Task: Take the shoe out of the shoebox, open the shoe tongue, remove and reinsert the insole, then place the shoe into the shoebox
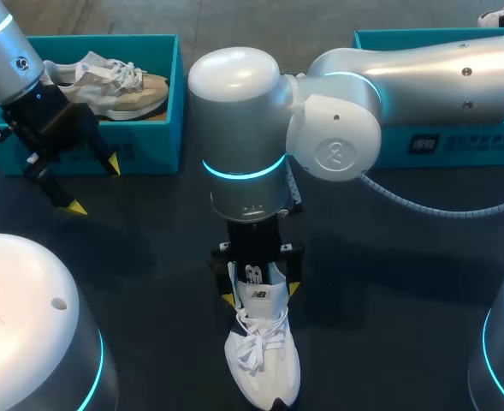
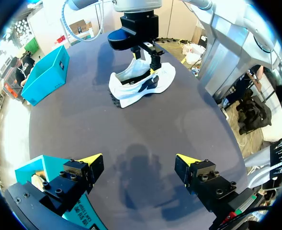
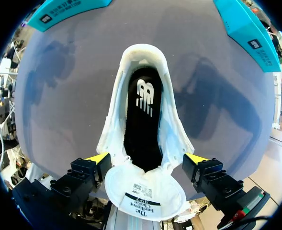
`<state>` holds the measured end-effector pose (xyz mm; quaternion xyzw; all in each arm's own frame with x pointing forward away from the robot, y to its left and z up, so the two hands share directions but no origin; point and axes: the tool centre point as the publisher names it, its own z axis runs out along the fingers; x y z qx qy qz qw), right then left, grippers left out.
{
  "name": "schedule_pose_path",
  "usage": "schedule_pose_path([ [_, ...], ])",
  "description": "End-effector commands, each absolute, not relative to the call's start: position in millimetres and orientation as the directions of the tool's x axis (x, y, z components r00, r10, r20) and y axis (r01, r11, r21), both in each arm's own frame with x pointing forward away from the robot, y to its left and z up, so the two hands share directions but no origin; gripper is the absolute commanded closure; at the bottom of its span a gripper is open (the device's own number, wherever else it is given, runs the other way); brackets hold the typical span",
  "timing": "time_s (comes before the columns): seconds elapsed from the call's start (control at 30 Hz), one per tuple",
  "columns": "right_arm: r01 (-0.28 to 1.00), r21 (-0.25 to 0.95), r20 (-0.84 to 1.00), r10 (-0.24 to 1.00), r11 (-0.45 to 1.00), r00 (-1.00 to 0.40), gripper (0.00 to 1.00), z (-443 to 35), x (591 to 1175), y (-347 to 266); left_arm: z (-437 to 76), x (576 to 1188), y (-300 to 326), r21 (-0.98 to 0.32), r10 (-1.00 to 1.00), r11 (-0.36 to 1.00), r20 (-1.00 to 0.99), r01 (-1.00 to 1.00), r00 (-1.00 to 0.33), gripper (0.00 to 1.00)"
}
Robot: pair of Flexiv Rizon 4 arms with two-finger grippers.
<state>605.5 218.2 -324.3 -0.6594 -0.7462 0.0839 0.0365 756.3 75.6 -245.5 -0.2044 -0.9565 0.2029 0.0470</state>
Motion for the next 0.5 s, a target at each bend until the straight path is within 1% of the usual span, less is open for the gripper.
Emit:
schedule_pose_path([
  [0.03,0.981,-0.172,-0.097,0.989,0.092,-0.11,0.0,-314,600,224,-245,755,76,-0.406,0.41,0.835,0.006,0.372,-0.912,0.0],
  [0.5,0.983,-0.174,-0.115,0.991,0.055,-0.076,0.0,-305,582,222,-245,755,76,-0.406,0.41,0.835,0.006,0.372,-0.912,0.0],
])
